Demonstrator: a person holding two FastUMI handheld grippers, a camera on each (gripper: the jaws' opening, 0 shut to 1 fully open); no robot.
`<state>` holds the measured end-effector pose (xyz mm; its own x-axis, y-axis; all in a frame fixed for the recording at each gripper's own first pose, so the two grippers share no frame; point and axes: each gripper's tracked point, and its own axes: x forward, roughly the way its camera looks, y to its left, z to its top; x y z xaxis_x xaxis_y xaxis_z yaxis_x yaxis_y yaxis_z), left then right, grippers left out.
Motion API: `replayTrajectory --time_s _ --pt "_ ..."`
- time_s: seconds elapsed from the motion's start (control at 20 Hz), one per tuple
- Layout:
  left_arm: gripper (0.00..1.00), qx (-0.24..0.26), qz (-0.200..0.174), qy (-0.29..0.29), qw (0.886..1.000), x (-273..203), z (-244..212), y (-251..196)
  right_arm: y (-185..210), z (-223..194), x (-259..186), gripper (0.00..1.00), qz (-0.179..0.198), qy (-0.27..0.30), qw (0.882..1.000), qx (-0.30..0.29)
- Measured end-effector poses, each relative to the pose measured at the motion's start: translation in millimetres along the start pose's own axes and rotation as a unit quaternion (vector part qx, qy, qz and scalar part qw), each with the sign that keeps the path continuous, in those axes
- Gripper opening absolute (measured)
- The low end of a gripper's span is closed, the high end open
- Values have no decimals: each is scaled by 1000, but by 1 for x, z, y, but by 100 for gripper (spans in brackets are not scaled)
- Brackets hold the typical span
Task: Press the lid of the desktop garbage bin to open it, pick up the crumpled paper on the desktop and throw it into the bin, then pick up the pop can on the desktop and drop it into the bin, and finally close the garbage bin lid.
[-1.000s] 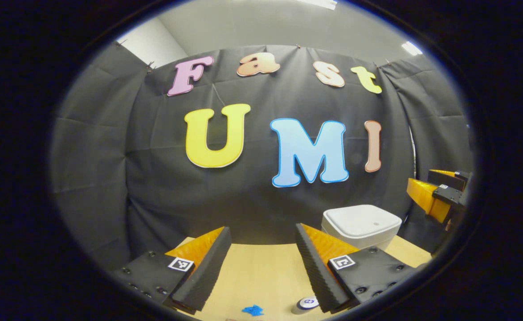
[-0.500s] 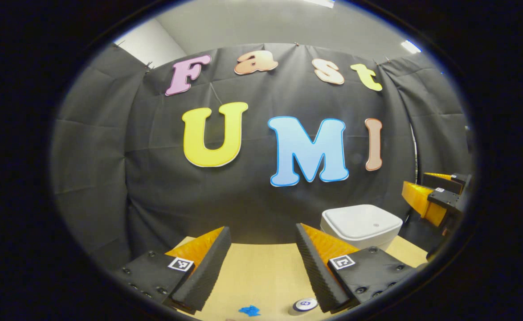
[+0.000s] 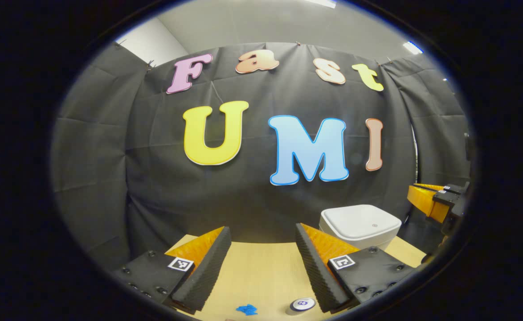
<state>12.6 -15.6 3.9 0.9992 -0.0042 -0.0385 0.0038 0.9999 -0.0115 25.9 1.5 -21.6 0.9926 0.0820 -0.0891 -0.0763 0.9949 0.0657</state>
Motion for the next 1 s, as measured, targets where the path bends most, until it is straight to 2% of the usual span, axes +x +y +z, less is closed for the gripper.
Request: replayTrajectory --time_s 0.1,0.15,0.2,0.55,1.0 --pt "95 -1 1 1 1000 -1 0 0 0 -1 1 10 4 1 1000 -3" --pt "95 -1 1 2 1000 0 0 0 -5 0 6 10 -9 -1 1000 -3" --pt "95 -1 2 2 1000 0 0 0 -6 2 3 2 -5 -4 1000 3" --pt "95 3 5 -1 1000 0 1 1 -8 -25 27 2 9 26 1000 4" --pt "95 12 17 1 1000 3 -2 4 -3 -76 67 2 30 93 995 13"
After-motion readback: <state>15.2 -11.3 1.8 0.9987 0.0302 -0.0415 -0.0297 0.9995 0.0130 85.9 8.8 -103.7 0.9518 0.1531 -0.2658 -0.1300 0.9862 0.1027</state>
